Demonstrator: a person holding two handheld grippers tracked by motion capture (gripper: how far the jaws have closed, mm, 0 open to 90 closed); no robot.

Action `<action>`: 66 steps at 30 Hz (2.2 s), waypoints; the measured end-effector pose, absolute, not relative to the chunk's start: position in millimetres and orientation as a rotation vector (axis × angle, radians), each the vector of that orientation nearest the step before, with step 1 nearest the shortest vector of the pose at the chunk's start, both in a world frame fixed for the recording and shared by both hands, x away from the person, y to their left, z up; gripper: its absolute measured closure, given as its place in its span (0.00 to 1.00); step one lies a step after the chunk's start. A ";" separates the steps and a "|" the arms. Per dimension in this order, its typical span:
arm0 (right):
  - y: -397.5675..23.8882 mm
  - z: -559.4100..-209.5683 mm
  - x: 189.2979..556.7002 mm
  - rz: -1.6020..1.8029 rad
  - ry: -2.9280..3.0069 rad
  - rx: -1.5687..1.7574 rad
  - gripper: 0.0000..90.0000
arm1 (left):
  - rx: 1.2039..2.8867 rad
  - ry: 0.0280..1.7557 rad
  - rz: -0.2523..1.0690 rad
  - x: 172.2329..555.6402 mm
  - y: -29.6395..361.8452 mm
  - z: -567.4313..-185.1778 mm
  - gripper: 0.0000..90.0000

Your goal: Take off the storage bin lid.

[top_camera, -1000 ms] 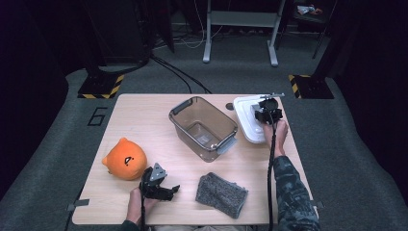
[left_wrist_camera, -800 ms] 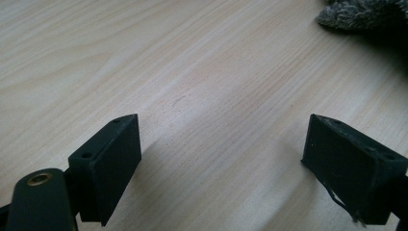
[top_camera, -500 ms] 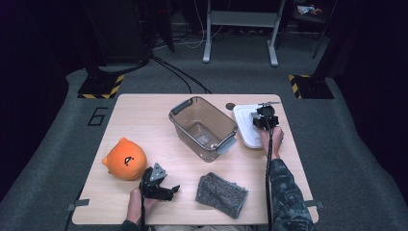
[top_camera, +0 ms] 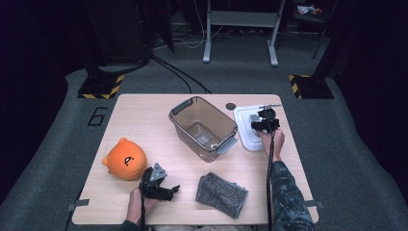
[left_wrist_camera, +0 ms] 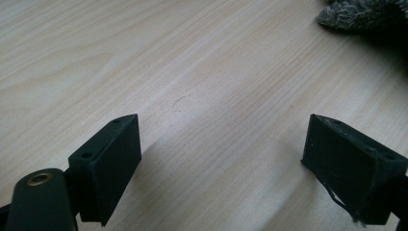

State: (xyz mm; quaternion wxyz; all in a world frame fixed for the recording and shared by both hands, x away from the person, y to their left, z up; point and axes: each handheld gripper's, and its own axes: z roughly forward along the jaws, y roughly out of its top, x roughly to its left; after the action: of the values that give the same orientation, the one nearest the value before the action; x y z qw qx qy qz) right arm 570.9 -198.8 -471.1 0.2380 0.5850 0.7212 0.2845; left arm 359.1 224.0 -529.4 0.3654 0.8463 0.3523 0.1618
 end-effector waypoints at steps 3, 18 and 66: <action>-204.2 -463.6 554.4 0.842 2.000 1.578 0.30 | 2.175 0.910 0.414 359.1 223.9 -529.5 0.14; -225.0 -467.0 466.8 0.942 2.076 1.423 0.08 | 2.162 0.909 0.429 360.3 223.3 -530.5 0.13; -233.8 -529.3 432.4 0.902 2.137 1.400 0.00 | 1.925 1.123 0.605 360.0 354.7 -421.5 0.13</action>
State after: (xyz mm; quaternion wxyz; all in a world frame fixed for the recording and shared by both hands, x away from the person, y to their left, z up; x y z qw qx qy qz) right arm 432.4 -233.8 -529.3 0.2147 0.5047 0.7704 0.3251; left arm 360.0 354.7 -421.5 0.4042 0.7626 0.4446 0.2395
